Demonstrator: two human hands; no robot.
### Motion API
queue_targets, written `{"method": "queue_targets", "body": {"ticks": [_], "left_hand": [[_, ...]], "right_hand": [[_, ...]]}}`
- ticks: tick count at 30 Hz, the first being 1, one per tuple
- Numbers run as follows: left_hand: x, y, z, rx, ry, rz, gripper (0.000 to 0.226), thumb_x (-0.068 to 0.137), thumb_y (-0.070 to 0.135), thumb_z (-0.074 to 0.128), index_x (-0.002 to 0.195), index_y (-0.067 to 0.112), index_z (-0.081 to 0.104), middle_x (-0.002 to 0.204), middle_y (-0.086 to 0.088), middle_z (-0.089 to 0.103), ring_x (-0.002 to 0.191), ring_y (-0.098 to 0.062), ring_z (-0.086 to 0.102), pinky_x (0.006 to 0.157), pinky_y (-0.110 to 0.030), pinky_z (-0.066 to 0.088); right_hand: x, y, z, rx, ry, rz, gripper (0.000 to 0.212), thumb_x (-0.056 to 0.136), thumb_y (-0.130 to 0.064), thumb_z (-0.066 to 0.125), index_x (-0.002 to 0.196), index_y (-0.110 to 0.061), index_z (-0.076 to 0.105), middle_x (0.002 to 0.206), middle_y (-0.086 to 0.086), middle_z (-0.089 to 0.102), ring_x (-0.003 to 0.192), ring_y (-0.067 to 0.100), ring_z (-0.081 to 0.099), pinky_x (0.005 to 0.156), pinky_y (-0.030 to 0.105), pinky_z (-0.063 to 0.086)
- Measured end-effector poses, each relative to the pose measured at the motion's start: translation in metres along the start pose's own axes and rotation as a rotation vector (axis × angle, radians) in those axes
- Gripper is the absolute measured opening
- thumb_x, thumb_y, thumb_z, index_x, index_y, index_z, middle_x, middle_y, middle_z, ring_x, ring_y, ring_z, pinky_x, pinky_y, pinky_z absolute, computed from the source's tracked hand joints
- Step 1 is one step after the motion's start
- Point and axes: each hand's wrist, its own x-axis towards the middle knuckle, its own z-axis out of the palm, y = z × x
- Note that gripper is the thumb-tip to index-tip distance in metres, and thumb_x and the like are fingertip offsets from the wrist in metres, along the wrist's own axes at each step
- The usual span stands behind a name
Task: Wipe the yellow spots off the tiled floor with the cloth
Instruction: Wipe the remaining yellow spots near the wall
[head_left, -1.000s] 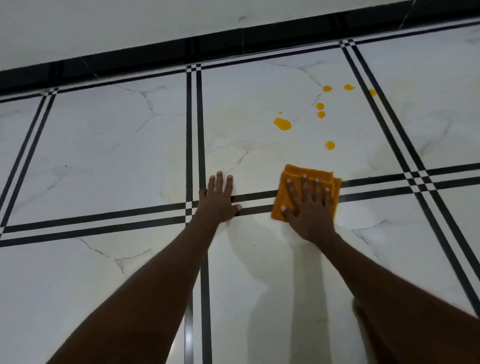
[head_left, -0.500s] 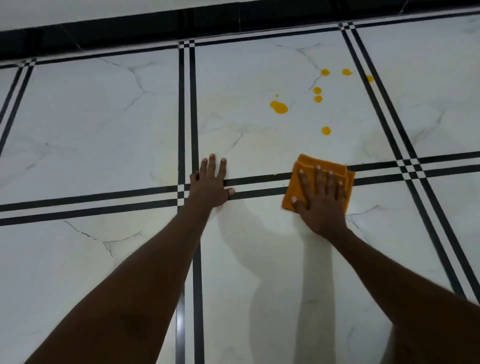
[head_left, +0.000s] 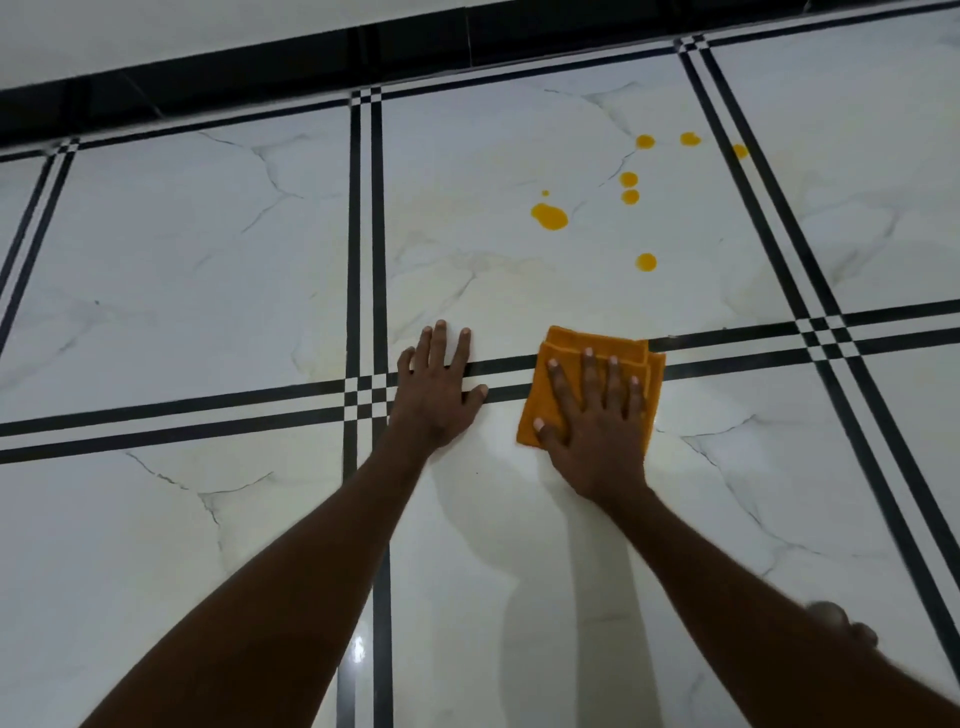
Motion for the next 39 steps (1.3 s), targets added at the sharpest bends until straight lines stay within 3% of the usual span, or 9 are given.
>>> {"method": "queue_targets", "body": {"ticks": [6,10,13,18,22,27,30,33,39], "left_hand": [[0.006,0.0,0.002,-0.017,-0.065,-0.021,0.082,0.098,0.063,0.03,0.158,0.029,-0.014,0.166,-0.01,-0.02,0.153,-0.03,-0.017,0.124,-0.052,0.0],[0.007,0.009,-0.004,-0.004,-0.096,-0.047,0.081,0.099,0.06,0.03,0.158,0.026,-0.014,0.165,-0.012,-0.022,0.153,-0.031,-0.018,0.123,-0.051,-0.001],[0.007,0.011,-0.005,0.008,-0.107,-0.061,0.081,0.1,0.059,0.029,0.158,0.025,-0.016,0.164,-0.012,-0.024,0.152,-0.031,-0.02,0.123,-0.052,-0.002],[0.009,0.011,-0.008,0.018,-0.145,-0.063,0.082,0.099,0.061,0.029,0.157,0.026,-0.018,0.164,-0.012,-0.026,0.152,-0.032,-0.021,0.124,-0.053,-0.002],[0.004,0.014,-0.005,0.018,-0.04,-0.04,0.079,0.1,0.056,0.031,0.16,0.021,-0.007,0.166,-0.015,-0.013,0.154,-0.033,-0.011,0.123,-0.052,0.004],[0.005,0.025,0.007,0.001,0.005,0.008,0.075,0.1,0.056,0.024,0.159,0.024,-0.009,0.167,-0.012,-0.014,0.154,-0.032,-0.011,0.123,-0.056,0.004],[0.008,0.025,0.011,-0.01,-0.028,0.0,0.076,0.1,0.058,0.023,0.157,0.028,-0.016,0.165,-0.009,-0.023,0.152,-0.031,-0.019,0.122,-0.057,-0.001],[0.011,0.025,0.007,-0.006,-0.059,-0.026,0.079,0.099,0.061,0.025,0.157,0.03,-0.018,0.164,-0.008,-0.025,0.152,-0.031,-0.02,0.121,-0.056,-0.003],[0.018,0.033,-0.004,0.011,-0.154,-0.059,0.081,0.1,0.06,0.027,0.155,0.029,-0.024,0.162,-0.009,-0.031,0.151,-0.033,-0.024,0.121,-0.057,-0.003]], "right_hand": [[0.0,0.025,-0.006,-0.018,-0.059,-0.228,0.077,0.096,-0.067,0.028,0.162,-0.033,0.006,0.17,0.008,0.002,0.157,0.037,-0.002,0.122,0.062,0.008],[0.03,0.075,-0.019,-0.049,0.011,0.046,0.077,0.095,-0.065,0.027,0.162,-0.03,0.01,0.17,0.012,0.009,0.155,0.042,0.008,0.123,0.062,0.007],[-0.002,0.045,-0.014,-0.009,0.02,0.109,0.08,0.095,-0.064,0.03,0.162,-0.028,0.006,0.17,0.015,0.003,0.155,0.044,0.001,0.123,0.063,0.002],[0.0,0.036,-0.012,-0.029,-0.061,-0.24,0.079,0.094,-0.067,0.028,0.162,-0.03,0.008,0.17,0.011,0.003,0.156,0.04,0.0,0.123,0.062,0.005],[0.027,0.07,-0.015,-0.068,0.027,0.048,0.078,0.095,-0.066,0.028,0.162,-0.028,0.012,0.169,0.014,0.01,0.155,0.043,0.008,0.123,0.061,0.006],[-0.054,0.012,-0.01,0.042,0.031,0.242,0.084,0.093,-0.066,0.034,0.162,-0.026,0.008,0.169,0.015,0.004,0.155,0.043,0.003,0.123,0.063,0.002],[-0.041,0.001,-0.005,0.06,-0.011,0.026,0.082,0.093,-0.066,0.033,0.162,-0.029,0.007,0.17,0.012,0.001,0.155,0.041,-0.001,0.123,0.061,-0.002],[0.035,0.03,-0.008,-0.02,-0.037,-0.196,0.08,0.092,-0.068,0.03,0.161,-0.032,0.012,0.17,0.011,0.007,0.156,0.04,0.004,0.121,0.063,0.011],[0.031,0.037,-0.014,0.004,0.013,0.139,0.08,0.094,-0.065,0.031,0.162,-0.028,0.009,0.169,0.014,0.008,0.155,0.044,0.004,0.123,0.063,0.006]]}}
